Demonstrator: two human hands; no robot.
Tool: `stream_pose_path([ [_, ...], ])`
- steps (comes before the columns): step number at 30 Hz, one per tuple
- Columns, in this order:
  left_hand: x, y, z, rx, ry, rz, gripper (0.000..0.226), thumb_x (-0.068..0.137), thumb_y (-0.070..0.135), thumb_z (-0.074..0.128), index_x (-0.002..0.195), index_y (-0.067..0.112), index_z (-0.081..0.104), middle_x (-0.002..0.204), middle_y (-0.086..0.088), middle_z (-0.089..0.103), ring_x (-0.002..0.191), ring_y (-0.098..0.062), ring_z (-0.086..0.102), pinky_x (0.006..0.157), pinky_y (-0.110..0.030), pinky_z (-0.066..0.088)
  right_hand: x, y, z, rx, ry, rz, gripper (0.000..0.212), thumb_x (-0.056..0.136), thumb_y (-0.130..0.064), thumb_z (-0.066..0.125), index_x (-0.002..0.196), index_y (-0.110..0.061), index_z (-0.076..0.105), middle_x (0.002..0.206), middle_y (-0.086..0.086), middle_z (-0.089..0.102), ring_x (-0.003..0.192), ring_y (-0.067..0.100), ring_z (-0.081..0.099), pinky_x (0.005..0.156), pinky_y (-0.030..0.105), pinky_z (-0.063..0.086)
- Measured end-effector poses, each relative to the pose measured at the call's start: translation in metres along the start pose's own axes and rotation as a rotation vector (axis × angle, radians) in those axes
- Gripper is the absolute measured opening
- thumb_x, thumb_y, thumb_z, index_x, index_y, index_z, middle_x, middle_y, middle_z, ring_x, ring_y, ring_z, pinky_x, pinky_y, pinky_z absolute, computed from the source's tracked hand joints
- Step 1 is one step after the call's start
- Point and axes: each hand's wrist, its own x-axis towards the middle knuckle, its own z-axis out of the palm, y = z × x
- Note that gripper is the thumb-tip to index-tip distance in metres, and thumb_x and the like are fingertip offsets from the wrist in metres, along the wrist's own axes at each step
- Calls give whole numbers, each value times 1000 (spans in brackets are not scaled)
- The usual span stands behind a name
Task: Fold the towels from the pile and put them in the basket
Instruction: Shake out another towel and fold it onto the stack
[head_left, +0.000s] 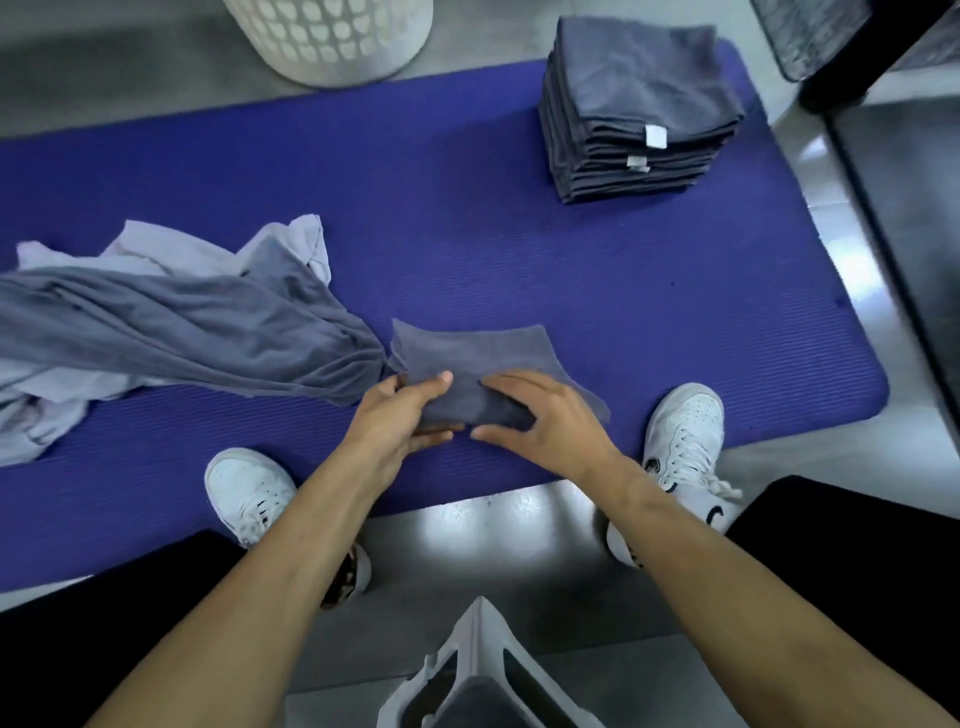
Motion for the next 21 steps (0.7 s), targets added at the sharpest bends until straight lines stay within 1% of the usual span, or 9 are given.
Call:
stream_pose_path([
  [4,-32,35,0,28,3,-27,31,94,23,66,116,3,58,87,-19,74,63,-24,72,48,-27,56,8,-20,-19,-69,91,-115,39,86,-23,71,121,-9,67,111,5,72,98,21,68,83,38,57],
  [7,-45,43,-13,271,95,55,37,90,41,68,108,10,63,92,-16,73,78,-28,73,71,-40,62,18,-42,-41,-76,23,-137,27,88,-20,63,112,-10,68,99,3,72,86,23,67,77,39,54],
  [9,-50,46,-28,532,209,253,47,83,58,67,109,20,60,101,-3,69,95,-21,68,87,-41,56,25,-59,-58,-108,-76,-149,7,91,-25,64,92,-18,63,82,-6,66,74,16,58,68,37,49],
  [10,-57,49,-34,619,208,384,52,80,64,65,116,26,57,108,4,64,103,-14,63,92,-36,52,27,-69,-67,-136,-121,-151,12,93,-28,64,84,-23,57,75,-11,60,69,12,53,65,35,46],
  [13,-83,63,-37,860,-67,766,69,69,71,62,129,39,54,127,16,54,118,0,50,100,-23,40,30,-90,-90,-175,-233,-158,11,94,-34,63,87,-27,59,74,-13,58,69,9,49,66,32,41],
  [15,-88,71,-32,1097,-165,870,65,67,64,65,126,37,56,122,19,59,113,-1,55,96,-23,43,29,-101,-104,-179,-238,-172,15,94,-36,63,99,-22,66,83,-11,65,74,10,51,72,35,45],
  [17,-90,82,-26,1203,-112,923,37,76,45,70,110,34,63,101,17,68,97,-8,63,84,-30,49,25,-110,-117,-175,-224,-166,22,93,-39,64,107,-23,67,92,-9,70,82,10,56,78,34,47],
  [19,-93,92,-24,1037,-100,952,15,79,32,73,94,30,68,86,16,71,85,-5,66,76,-31,51,20,-113,-132,-176,-215,-136,28,90,-43,67,112,-25,66,96,-10,70,86,8,56,79,30,47],
  [21,-101,101,-21,834,-148,940,12,79,20,79,87,25,71,82,11,73,80,-5,67,75,-28,53,13,-108,-148,-212,-245,-62,29,86,-42,71,108,-24,66,95,-10,68,87,9,56,77,29,46],
])
